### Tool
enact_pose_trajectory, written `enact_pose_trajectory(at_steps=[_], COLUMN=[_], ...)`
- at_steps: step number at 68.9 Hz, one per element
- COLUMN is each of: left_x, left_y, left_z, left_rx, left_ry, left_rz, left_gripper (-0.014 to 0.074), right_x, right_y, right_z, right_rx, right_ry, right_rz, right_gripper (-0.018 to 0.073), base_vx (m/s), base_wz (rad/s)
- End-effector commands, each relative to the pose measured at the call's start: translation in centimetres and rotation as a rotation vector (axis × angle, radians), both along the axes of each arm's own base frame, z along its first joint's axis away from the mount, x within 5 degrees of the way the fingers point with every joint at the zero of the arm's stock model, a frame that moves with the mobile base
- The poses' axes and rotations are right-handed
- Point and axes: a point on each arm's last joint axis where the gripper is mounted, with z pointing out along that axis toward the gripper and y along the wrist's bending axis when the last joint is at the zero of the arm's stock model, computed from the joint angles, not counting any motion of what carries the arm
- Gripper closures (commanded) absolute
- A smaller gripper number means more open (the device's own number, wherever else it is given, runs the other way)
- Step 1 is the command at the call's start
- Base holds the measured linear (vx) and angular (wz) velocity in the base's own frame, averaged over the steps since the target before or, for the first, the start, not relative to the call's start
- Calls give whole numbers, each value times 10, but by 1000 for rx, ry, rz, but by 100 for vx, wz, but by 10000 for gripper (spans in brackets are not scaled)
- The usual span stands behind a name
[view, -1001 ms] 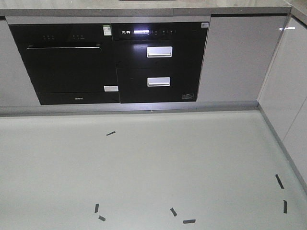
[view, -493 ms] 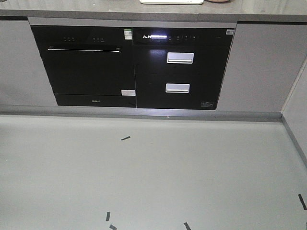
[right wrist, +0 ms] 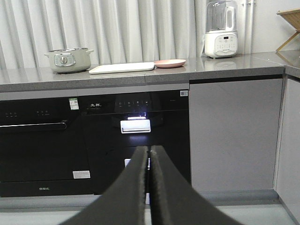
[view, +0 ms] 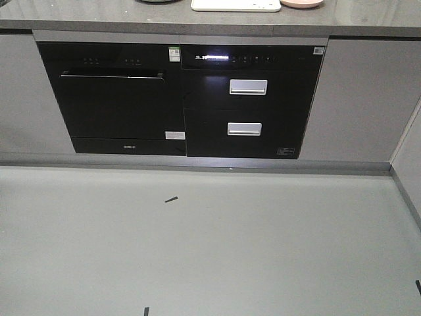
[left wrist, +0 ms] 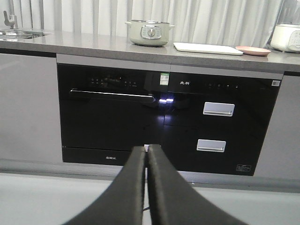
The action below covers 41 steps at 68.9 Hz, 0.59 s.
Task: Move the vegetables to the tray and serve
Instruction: 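Drive the base toward the counter with both grippers closed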
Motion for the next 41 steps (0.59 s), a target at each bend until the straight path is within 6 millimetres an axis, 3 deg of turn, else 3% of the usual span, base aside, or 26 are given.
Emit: enact_pose_trajectory(at_steps=[1, 41], left_x=[0, 0], left_y=[-1, -1], left_z=[-1, -1], left_rx=[-14, -14], left_ry=[-63, -63], left_rz=[-7, -7], left_gripper=[602, 602], right_x=[0, 0], right_y=[0, 0], right_z=[2, 2], right_rx=[-22, -22], right_ry=[-65, -65], right_rz=[-1, -1], right_gripper=[562, 562], base_vx=[12, 12], base_wz=[1, 0])
